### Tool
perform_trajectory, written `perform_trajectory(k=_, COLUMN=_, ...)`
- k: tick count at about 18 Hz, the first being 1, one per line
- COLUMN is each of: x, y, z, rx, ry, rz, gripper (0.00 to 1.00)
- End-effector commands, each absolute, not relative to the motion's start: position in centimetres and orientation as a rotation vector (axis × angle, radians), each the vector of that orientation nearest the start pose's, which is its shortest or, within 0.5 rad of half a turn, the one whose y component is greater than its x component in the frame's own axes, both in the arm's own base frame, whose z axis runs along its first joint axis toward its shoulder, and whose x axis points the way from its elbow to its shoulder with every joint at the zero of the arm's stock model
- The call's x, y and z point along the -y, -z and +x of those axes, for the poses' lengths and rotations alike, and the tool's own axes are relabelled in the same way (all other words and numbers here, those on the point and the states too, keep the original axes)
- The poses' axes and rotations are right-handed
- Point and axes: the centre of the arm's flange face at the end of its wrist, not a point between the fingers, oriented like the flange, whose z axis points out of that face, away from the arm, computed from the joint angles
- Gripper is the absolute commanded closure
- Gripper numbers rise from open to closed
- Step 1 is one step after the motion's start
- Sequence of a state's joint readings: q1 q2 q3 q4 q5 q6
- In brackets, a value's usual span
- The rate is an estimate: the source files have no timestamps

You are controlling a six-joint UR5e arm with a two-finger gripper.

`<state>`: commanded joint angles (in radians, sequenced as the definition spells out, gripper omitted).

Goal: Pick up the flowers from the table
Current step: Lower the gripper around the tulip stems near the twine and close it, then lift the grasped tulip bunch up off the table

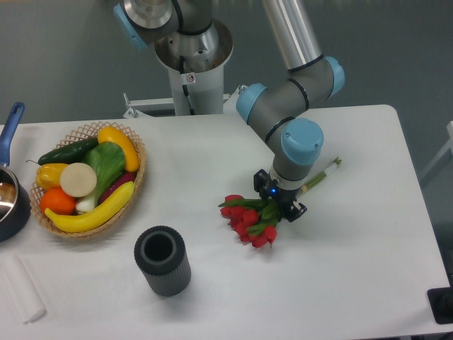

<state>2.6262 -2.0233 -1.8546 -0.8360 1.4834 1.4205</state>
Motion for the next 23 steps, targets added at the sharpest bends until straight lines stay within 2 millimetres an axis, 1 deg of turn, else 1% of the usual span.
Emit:
perform_trajectory(k=1, x=-40.8, y=-18.3, z=-43.1, rx=-0.553, ry=0.045, rz=-3.007, gripper=0.67)
perform_trajectory(k=3, x=-40.9, y=-18.6, z=-43.3, rx=-0.553, ry=0.036, rz=-3.005, gripper=0.69)
perform_trajectory(k=6, x=-40.9, y=-19.0, z=-43.5, rx=-0.553, ry=0.025, rz=-3.001, gripper=0.72)
perform_trajectory(k=8, x=-41.1, y=-20.0, z=-44.3, rx=-0.557, ry=-0.012, rz=-2.990, gripper=0.71)
perform_trajectory(k=9, x=-41.2, y=-20.9, z=-44.7, rx=-0.559, ry=-0.038, rz=-2.982, gripper=0.71)
perform_trajectory(k=10, x=-41.0, y=-23.9, z=-44.8, rx=-0.555, ry=-0.111, rz=-2.957, gripper=0.70)
perform_trajectory(k=11, x=-41.1, y=-26.6, z=-44.6, rx=-0.549, ry=-0.164, rz=-2.918, gripper=0.70)
perform_trajectory(k=12, x=-41.1, y=-28.8, z=-44.7, rx=-0.524, ry=-0.189, rz=-2.857, gripper=0.70)
perform_trajectory(k=13, x=-40.8, y=-30.5, z=-45.1, rx=-0.493, ry=-0.186, rz=-2.777, gripper=0.70)
perform_trajectory(k=14, x=-39.8, y=-32.8, z=-45.8, rx=-0.441, ry=-0.172, rz=-2.644, gripper=0.70)
perform_trajectory(k=16, x=-39.3, y=-34.6, z=-46.2, rx=-0.402, ry=-0.139, rz=-2.493, gripper=0.70)
perform_trajectory(k=18, x=-38.4, y=-36.7, z=-46.7, rx=-0.380, ry=-0.154, rz=-2.414, gripper=0.70)
perform_trajectory(k=19, x=-38.2, y=-37.9, z=-46.6, rx=-0.380, ry=-0.160, rz=-2.371, gripper=0.70)
perform_trajectory(k=20, x=-38.4, y=-38.5, z=-46.3, rx=-0.382, ry=-0.151, rz=-2.329, gripper=0.70)
perform_trajectory(k=22, x=-38.4, y=-39.9, z=-46.0, rx=-0.333, ry=-0.108, rz=-2.240, gripper=0.70)
perform_trajectory(k=23, x=-38.1, y=-41.1, z=-45.7, rx=-0.300, ry=-0.087, rz=-2.182, gripper=0.70)
